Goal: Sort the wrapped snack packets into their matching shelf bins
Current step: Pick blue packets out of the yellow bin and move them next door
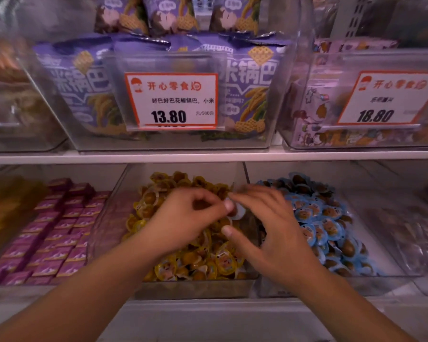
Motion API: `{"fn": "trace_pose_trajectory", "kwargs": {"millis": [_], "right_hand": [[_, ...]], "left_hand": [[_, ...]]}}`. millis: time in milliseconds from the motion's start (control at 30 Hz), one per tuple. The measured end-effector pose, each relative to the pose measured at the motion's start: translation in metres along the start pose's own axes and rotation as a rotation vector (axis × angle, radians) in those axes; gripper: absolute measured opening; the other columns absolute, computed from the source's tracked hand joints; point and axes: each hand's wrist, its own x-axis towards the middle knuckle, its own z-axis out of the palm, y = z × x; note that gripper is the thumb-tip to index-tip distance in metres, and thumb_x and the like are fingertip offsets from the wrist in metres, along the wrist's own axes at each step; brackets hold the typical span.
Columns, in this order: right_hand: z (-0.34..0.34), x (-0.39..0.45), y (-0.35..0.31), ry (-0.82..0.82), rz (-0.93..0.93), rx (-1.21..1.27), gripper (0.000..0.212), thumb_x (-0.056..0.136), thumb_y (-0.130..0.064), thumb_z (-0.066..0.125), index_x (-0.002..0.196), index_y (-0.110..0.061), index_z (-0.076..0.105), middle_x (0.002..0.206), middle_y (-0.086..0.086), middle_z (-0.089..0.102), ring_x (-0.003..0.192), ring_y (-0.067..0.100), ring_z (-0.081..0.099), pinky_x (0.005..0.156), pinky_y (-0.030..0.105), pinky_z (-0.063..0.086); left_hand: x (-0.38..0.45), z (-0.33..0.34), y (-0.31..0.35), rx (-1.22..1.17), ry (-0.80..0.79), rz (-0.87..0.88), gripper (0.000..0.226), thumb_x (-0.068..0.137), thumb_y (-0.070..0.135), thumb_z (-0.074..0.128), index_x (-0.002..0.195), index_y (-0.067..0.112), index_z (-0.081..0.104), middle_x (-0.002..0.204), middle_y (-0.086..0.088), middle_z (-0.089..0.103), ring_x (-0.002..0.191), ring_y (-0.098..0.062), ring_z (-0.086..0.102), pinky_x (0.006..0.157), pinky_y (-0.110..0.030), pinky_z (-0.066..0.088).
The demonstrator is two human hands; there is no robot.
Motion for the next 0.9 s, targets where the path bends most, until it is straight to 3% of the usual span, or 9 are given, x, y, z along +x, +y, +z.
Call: {"fn": "trace_pose_trajectory", "kwargs": {"millis": [100, 167, 200, 267, 333, 467, 567, 767, 900], "right_hand": [[-0.010, 0.000, 0.001, 0.133, 0.057, 0.059, 0.025, 0.092, -0.035, 0.063, 0.112, -0.021, 0.069, 0.107, -0.007, 0.066, 0.105, 0.009, 0.059, 0.089, 0.030, 0.049], [-0.022, 0.000, 0.011, 0.225, 0.209, 0.064, 0.013, 0.092, -0.032, 0.064, 0.105, -0.030, 0.067, 0.100, -0.010, 0.065, 0.099, 0.005, 0.060, 0.083, 0.018, 0.046], [-0.029, 0.001, 0.021, 0.236, 0.293, 0.033, 0.011, 0.092, -0.030, 0.065, 0.102, -0.032, 0.066, 0.098, -0.012, 0.064, 0.099, 0.007, 0.060, 0.083, 0.018, 0.045], [-0.038, 0.000, 0.039, 0.138, 0.434, -0.119, 0.016, 0.089, -0.032, 0.066, 0.103, -0.025, 0.069, 0.103, -0.007, 0.061, 0.110, 0.019, 0.056, 0.091, 0.029, 0.045], [-0.037, -0.002, 0.046, 0.049, 0.502, -0.207, 0.029, 0.088, -0.033, 0.064, 0.111, -0.016, 0.069, 0.117, 0.006, 0.061, 0.119, 0.029, 0.051, 0.099, 0.040, 0.044], [-0.015, -0.007, 0.029, 0.029, 0.416, -0.142, 0.026, 0.091, -0.029, 0.061, 0.113, -0.017, 0.068, 0.119, 0.002, 0.058, 0.116, 0.020, 0.050, 0.098, 0.030, 0.040], [-0.002, -0.009, 0.026, -0.027, 0.378, -0.115, 0.024, 0.094, -0.024, 0.057, 0.113, -0.013, 0.069, 0.118, 0.002, 0.058, 0.115, 0.020, 0.050, 0.100, 0.036, 0.043], [-0.002, -0.006, 0.037, -0.047, 0.448, -0.079, 0.024, 0.093, -0.026, 0.059, 0.114, -0.017, 0.068, 0.117, -0.002, 0.056, 0.113, 0.014, 0.047, 0.093, 0.022, 0.036], [0.001, -0.007, 0.035, -0.061, 0.423, -0.113, 0.025, 0.093, -0.027, 0.057, 0.114, -0.018, 0.068, 0.115, -0.003, 0.058, 0.112, 0.014, 0.047, 0.088, 0.021, 0.033]], "left_hand": [[0.002, 0.010, 0.002, 0.013, -0.094, -0.002, 0.051, 0.085, 0.068, 0.052, 0.080, 0.021, 0.073, 0.062, 0.011, 0.060, 0.057, -0.005, 0.053, 0.051, -0.035, 0.040], [0.003, 0.008, -0.010, 0.135, -0.219, -0.001, 0.057, 0.084, 0.075, 0.045, 0.096, 0.025, 0.071, 0.083, 0.010, 0.069, 0.075, -0.007, 0.063, 0.070, -0.039, 0.053], [0.002, 0.008, -0.019, 0.320, -0.346, 0.048, 0.053, 0.084, 0.075, 0.048, 0.105, 0.031, 0.067, 0.098, 0.011, 0.068, 0.090, -0.006, 0.064, 0.081, -0.037, 0.054], [-0.002, 0.010, -0.041, 0.783, -0.601, 0.169, 0.057, 0.082, 0.074, 0.052, 0.127, 0.038, 0.055, 0.123, 0.009, 0.057, 0.113, -0.011, 0.055, 0.100, -0.034, 0.045], [-0.004, 0.017, -0.060, 1.004, -0.698, 0.215, 0.067, 0.083, 0.072, 0.051, 0.139, 0.038, 0.042, 0.134, 0.005, 0.046, 0.121, -0.019, 0.049, 0.111, -0.040, 0.033], [0.014, 0.026, -0.070, 1.211, -0.632, 0.339, 0.074, 0.076, 0.076, 0.045, 0.136, 0.032, 0.040, 0.127, 0.001, 0.049, 0.110, -0.026, 0.054, 0.107, -0.049, 0.033], [0.043, 0.019, -0.068, 1.346, -0.543, 0.377, 0.064, 0.080, 0.063, 0.053, 0.133, 0.029, 0.045, 0.121, -0.001, 0.054, 0.109, -0.027, 0.055, 0.102, -0.050, 0.033], [0.068, 0.002, -0.073, 1.284, -0.404, 0.352, 0.047, 0.089, 0.049, 0.057, 0.132, 0.033, 0.047, 0.124, -0.002, 0.055, 0.105, -0.031, 0.057, 0.097, -0.046, 0.038], [0.060, -0.010, -0.069, 1.289, -0.210, 0.354, 0.039, 0.095, 0.043, 0.050, 0.133, 0.033, 0.054, 0.135, -0.003, 0.053, 0.114, -0.032, 0.055, 0.110, -0.046, 0.030]]}}
